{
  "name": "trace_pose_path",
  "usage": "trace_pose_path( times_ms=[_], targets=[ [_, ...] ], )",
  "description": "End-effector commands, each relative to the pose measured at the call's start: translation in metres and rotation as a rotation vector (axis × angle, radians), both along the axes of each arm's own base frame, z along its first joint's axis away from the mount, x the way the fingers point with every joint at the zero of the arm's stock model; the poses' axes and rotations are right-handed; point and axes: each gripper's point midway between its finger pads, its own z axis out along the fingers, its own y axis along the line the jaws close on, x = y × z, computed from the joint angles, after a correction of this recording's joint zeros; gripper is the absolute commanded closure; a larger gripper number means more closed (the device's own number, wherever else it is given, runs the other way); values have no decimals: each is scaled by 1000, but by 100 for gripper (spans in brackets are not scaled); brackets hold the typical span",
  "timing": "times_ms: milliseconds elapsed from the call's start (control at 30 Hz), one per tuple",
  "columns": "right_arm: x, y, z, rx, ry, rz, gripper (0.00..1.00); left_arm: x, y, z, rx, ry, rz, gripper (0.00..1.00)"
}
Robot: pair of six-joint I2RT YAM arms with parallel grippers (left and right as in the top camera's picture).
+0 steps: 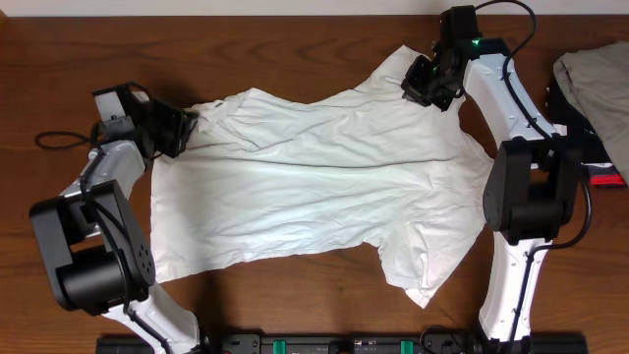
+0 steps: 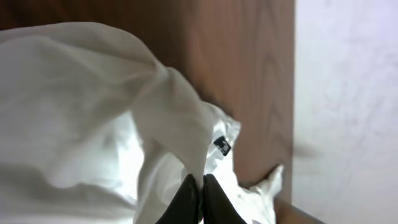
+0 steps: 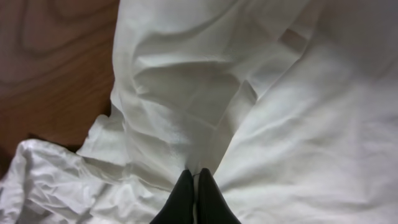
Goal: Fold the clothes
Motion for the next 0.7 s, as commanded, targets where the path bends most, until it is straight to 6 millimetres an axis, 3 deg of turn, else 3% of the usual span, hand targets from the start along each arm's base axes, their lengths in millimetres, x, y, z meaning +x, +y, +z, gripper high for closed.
trace_pose_path(
  times_ms=[0,267,667],
  targets=[
    [5,-8,26,-5,-69,31,99,6,7,40,10,-106,-22,94],
    [3,-17,52,-20,-121,50,99,-2,24,59,29,-132,4,94],
    [-16,-35,41,-114,-40,44,99,-16,42,56,-4,-98,23,94]
  ],
)
